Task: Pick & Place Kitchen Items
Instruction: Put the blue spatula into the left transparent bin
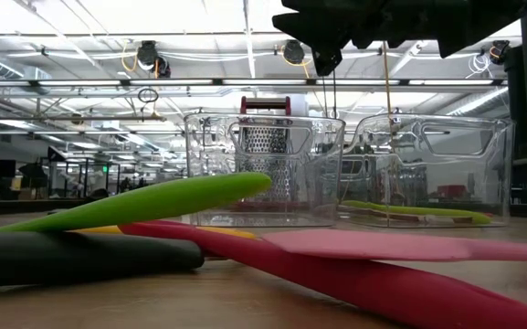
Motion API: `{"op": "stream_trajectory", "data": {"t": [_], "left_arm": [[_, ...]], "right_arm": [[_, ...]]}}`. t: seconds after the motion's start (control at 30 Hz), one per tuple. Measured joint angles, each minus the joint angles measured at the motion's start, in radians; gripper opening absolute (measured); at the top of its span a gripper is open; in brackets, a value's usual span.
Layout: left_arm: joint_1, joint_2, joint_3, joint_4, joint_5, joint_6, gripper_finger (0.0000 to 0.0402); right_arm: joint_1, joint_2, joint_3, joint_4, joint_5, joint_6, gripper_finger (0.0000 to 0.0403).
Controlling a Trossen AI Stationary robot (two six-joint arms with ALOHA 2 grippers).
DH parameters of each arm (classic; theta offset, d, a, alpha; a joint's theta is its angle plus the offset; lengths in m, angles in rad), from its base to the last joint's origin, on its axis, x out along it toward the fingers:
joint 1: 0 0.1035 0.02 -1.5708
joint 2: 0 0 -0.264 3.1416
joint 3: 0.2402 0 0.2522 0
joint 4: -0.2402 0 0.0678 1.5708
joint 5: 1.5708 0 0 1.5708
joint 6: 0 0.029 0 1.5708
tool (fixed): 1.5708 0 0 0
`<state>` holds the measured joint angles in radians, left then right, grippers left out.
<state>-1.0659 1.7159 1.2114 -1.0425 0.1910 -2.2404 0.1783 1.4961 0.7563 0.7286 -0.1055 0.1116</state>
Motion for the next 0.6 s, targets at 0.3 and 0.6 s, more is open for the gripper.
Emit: {"op": "stream_trajectory", "data": {"t": [0.3,0.6], "left_arm": [[0.0,0.026,0.0,-0.002,-0.006,0.015,0.0041],[-0.002,0.026,0.0,-0.003,-0.007,0.023,0.009]], "right_arm": [[0.0,0.0,0.0,0.0,0.0,0.0,0.0128],[0.0,0.0,0.0,-0.001,0.0,0.0,0.0128]]}}
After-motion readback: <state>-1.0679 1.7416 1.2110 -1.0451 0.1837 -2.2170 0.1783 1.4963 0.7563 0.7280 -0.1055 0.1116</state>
